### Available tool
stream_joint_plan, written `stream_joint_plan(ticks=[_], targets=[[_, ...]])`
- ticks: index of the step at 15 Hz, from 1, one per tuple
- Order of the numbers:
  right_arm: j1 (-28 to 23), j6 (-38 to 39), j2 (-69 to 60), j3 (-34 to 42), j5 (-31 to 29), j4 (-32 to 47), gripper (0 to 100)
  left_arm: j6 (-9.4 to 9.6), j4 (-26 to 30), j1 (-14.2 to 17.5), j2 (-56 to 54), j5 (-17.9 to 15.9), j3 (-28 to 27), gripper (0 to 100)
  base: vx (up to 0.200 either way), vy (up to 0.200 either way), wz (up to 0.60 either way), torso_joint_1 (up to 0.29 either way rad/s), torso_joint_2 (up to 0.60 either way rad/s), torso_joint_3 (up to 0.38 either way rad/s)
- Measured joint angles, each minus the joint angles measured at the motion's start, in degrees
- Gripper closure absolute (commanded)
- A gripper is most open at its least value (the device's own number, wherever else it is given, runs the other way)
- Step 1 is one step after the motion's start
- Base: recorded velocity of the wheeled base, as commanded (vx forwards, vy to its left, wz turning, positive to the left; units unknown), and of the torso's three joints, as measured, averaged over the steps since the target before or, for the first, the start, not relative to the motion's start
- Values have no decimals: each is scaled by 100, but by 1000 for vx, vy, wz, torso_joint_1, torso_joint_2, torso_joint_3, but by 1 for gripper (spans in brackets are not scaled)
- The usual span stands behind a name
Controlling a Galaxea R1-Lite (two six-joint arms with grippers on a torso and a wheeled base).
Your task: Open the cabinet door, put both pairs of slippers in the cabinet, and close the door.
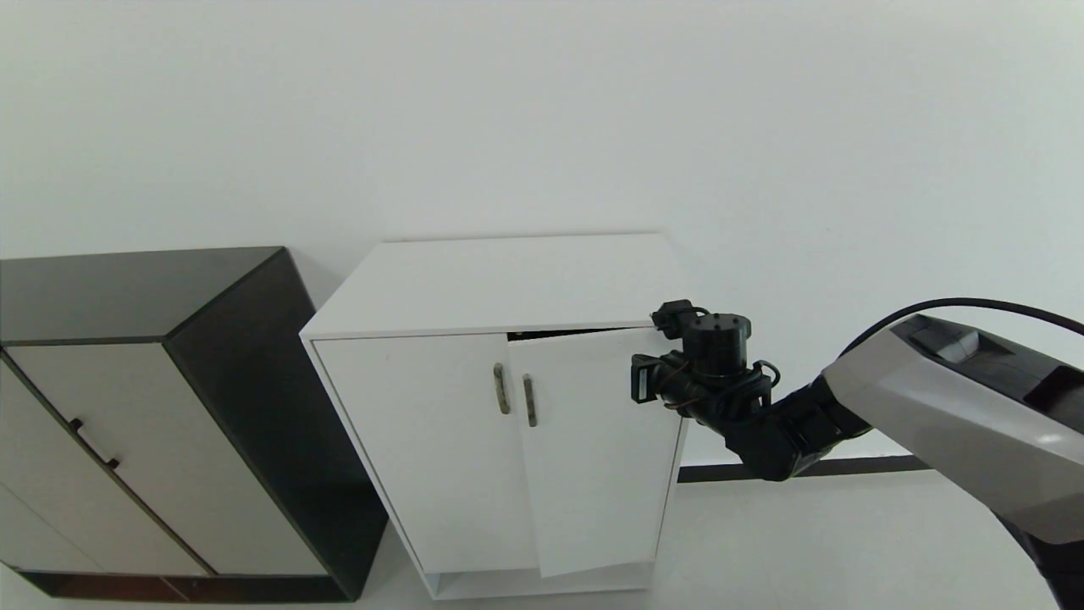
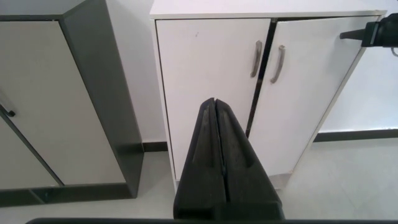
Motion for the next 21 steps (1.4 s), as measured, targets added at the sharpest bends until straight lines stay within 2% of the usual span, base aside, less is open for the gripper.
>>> stream_joint_plan(ticks=[21], targets=[[-63, 2, 224, -328, -2, 46, 100, 7, 0, 0, 0, -2, 0, 100, 0, 0, 0, 0, 0, 0]])
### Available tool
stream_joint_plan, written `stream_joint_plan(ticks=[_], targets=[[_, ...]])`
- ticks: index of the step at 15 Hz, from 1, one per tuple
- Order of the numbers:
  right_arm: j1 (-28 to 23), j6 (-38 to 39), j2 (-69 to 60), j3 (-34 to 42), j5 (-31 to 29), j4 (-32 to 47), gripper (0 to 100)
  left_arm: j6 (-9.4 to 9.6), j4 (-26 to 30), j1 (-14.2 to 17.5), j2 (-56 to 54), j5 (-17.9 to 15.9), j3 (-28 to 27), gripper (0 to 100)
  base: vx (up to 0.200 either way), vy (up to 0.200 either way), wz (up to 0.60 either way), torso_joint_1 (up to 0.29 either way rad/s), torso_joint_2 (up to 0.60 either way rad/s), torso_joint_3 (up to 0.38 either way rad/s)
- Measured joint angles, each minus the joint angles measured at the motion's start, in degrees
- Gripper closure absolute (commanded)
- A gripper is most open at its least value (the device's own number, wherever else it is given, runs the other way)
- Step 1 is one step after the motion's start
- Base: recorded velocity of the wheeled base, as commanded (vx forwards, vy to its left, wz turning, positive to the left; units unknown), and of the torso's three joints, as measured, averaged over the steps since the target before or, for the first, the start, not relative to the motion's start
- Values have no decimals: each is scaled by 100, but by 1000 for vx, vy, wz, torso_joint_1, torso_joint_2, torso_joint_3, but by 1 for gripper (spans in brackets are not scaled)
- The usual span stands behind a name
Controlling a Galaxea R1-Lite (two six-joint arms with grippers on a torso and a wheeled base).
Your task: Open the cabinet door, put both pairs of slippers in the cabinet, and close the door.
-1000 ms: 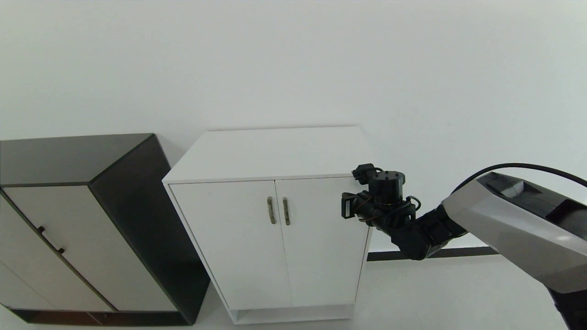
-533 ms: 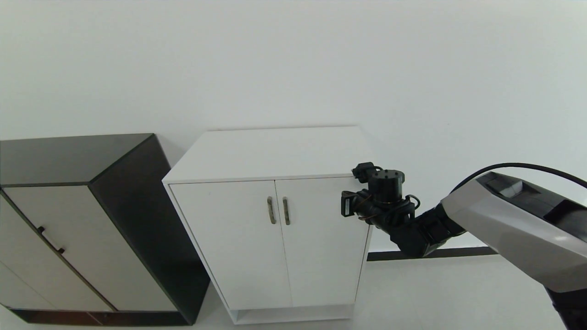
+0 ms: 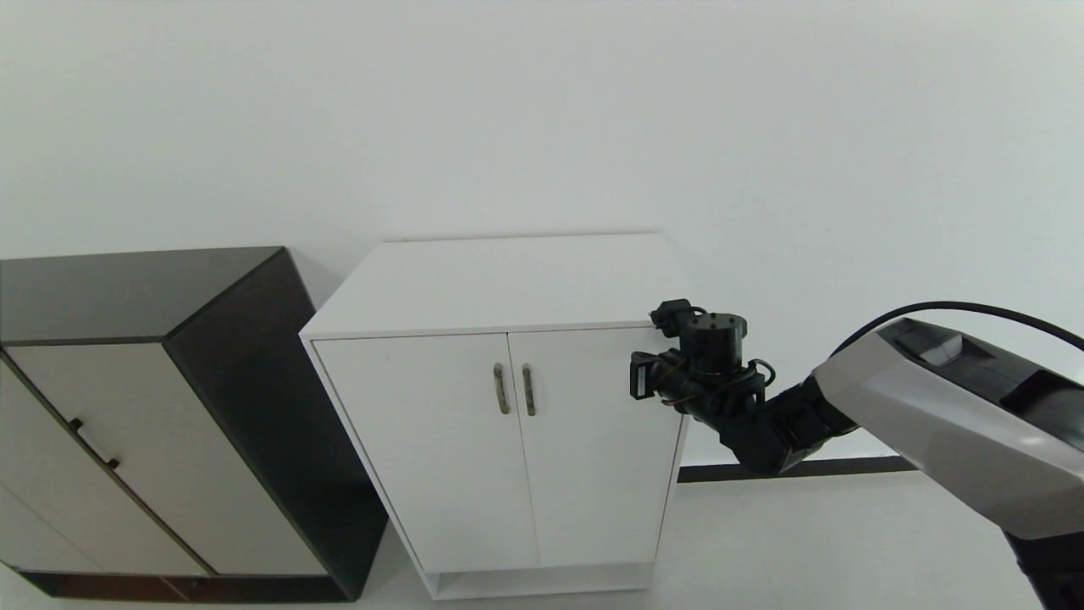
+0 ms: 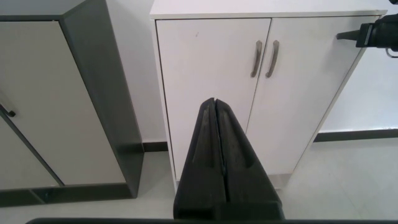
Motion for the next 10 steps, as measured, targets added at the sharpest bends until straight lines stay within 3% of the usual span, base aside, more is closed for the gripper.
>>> stream_joint_plan(ticks=[10], targets=[[0, 0, 88, -133, 0, 35, 100, 0, 0, 2, 0, 0, 0, 100, 0, 0, 0, 0, 0, 0]])
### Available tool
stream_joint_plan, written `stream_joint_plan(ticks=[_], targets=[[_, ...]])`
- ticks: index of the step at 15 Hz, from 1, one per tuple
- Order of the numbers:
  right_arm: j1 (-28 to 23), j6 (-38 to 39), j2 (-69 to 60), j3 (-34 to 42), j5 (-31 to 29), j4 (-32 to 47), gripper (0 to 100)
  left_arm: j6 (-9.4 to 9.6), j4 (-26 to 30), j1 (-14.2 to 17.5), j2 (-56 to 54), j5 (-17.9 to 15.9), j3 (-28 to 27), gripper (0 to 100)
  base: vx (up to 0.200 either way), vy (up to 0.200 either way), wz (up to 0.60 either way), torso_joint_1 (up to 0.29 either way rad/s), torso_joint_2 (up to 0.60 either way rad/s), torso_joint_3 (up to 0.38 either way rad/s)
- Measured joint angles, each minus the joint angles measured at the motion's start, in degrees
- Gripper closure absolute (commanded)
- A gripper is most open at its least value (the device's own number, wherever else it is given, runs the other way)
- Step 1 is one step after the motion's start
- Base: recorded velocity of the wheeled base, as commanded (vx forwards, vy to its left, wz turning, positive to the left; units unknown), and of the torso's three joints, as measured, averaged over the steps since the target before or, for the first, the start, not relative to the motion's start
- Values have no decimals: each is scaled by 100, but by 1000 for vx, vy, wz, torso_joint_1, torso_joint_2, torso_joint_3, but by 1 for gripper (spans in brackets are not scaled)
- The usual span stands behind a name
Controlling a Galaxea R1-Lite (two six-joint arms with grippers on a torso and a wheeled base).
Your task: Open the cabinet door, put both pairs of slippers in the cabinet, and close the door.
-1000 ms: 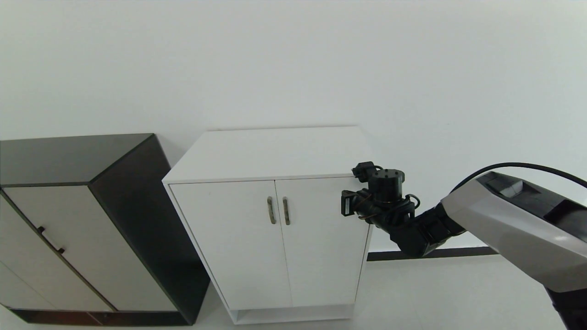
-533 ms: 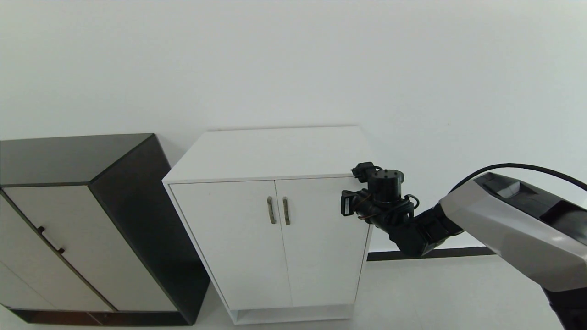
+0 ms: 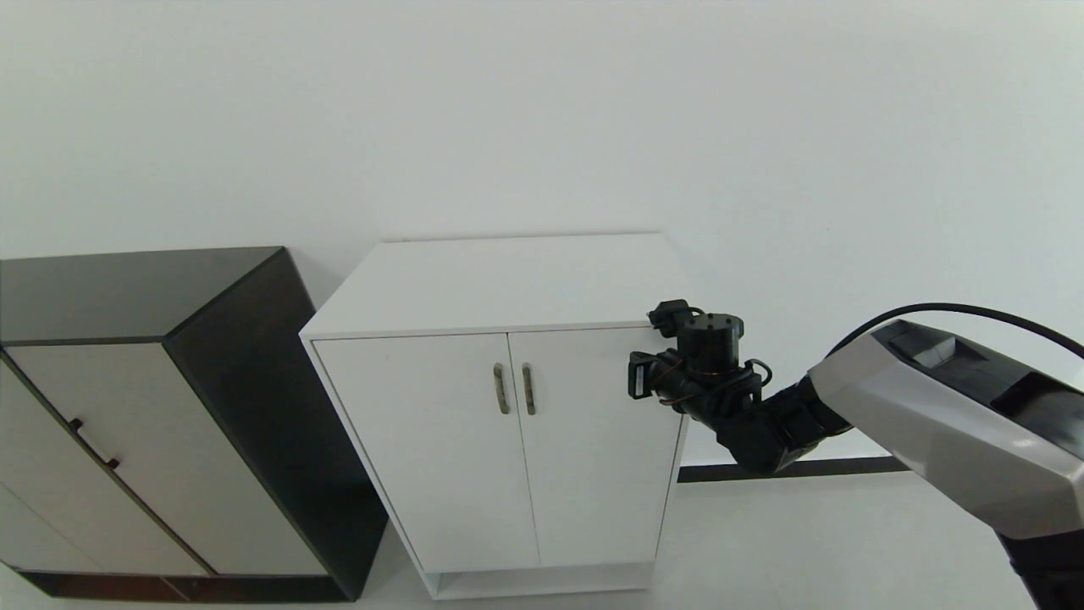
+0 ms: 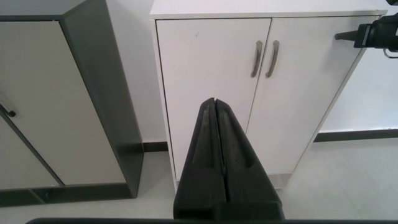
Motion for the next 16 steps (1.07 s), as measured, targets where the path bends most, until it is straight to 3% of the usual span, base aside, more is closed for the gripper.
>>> stream_joint_plan(ticks=[10, 16], targets=[[-16, -2, 46, -33, -30, -27, 100, -5, 2, -2, 0, 0, 0, 100, 0, 0, 0, 0, 0, 0], [17, 0, -499, 898, -48, -213, 100, -7, 0, -2, 0, 0, 0, 100, 0, 0, 0, 0, 0, 0]])
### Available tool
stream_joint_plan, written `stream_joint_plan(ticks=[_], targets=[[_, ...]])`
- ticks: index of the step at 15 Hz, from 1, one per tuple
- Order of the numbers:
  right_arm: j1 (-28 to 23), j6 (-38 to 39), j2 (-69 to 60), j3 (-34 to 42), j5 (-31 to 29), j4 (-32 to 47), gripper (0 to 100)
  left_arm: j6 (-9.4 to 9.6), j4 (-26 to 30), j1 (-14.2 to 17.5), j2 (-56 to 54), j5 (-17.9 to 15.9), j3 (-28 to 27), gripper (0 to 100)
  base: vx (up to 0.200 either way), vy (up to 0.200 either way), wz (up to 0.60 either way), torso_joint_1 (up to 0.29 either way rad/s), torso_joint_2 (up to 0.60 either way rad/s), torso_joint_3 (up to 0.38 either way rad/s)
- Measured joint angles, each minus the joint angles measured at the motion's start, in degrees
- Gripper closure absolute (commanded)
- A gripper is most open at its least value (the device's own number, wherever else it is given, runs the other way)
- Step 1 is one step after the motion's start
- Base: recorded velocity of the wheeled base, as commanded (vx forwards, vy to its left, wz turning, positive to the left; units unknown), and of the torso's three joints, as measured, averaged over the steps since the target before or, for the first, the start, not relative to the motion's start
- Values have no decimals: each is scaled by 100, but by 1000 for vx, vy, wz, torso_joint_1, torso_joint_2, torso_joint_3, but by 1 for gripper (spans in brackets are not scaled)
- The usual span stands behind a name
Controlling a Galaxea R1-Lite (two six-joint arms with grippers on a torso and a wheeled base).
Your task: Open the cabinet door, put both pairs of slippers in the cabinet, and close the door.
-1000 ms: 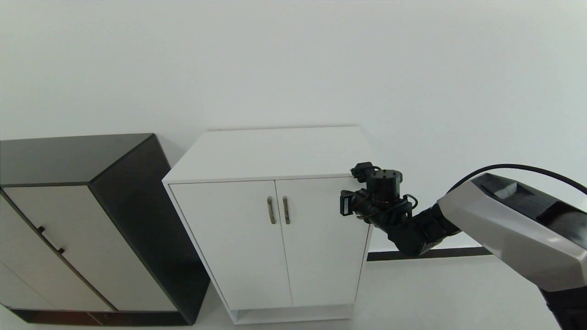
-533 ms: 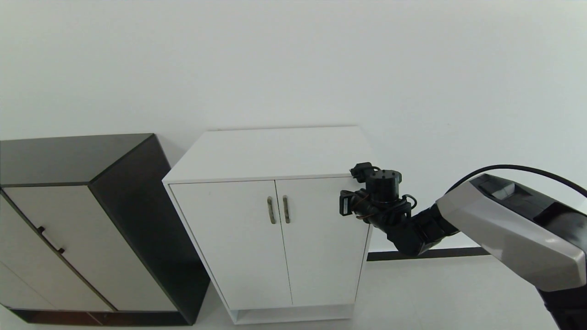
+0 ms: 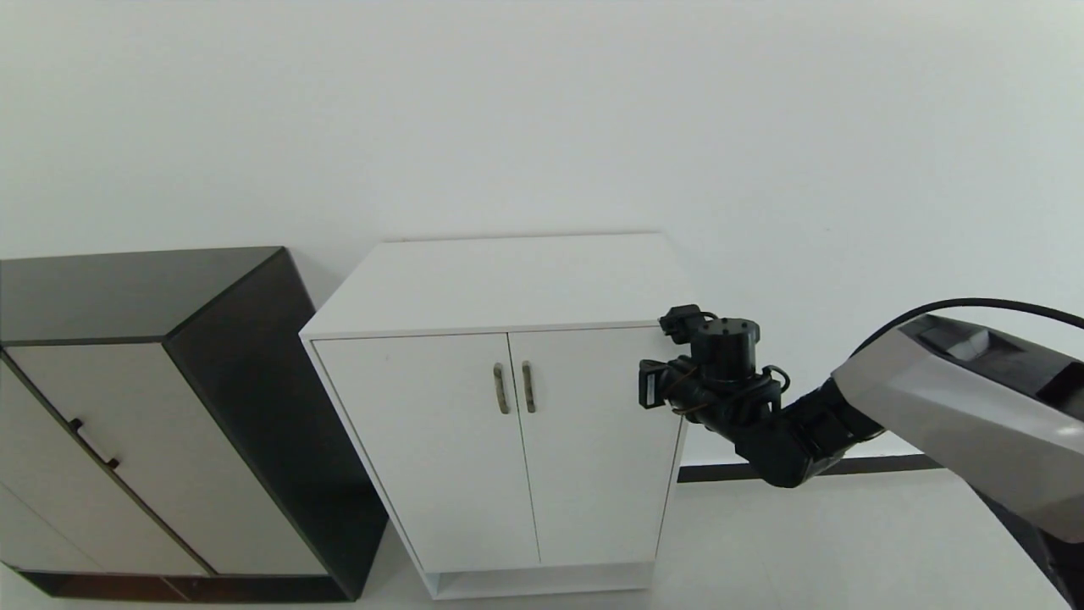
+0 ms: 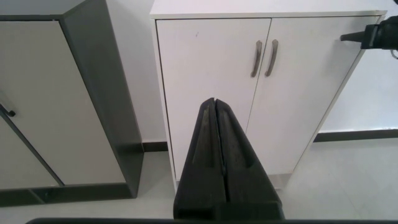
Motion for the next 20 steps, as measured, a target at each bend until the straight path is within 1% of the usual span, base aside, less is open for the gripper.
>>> stream_joint_plan(ticks=[3, 6, 8, 10, 13, 15, 17, 18, 20], targets=[[-9, -2, -533, 962, -166, -316, 100, 5, 0, 0, 0, -2, 0, 100, 0, 0, 0, 0, 0, 0], [-63, -2, -1221, 2155, -334, -622, 100, 7, 0, 0, 0, 0, 0, 100, 0, 0, 0, 0, 0, 0], [-117, -10, -1818, 3068, -478, -764, 100, 7, 0, 2, 0, 0, 0, 100, 0, 0, 0, 0, 0, 0], [-152, -45, -2555, 4017, -801, -813, 100, -4, 0, 0, 0, 11, 0, 100, 0, 0, 0, 0, 0, 0], [-260, -133, -3722, 5147, -1133, -813, 100, -26, 0, 0, 0, 83, 0, 100, 0, 0, 0, 0, 0, 0], [-395, -282, -4465, 5759, -1270, -712, 100, -28, 0, 0, 0, 77, 0, 100, 0, 0, 0, 0, 0, 0], [-605, -369, -5221, 6240, -1343, -450, 100, -33, 0, 2, 0, 74, 0, 100, 0, 0, 0, 0, 0, 0], [-706, -390, -5608, 6398, -1357, -193, 100, -41, 0, 2, 0, 72, 0, 100, 0, 0, 0, 0, 0, 0], [-872, -413, -6515, 6590, -1363, 642, 100, -44, 0, 0, 0, 69, 0, 100, 0, 0, 0, 0, 0, 0]])
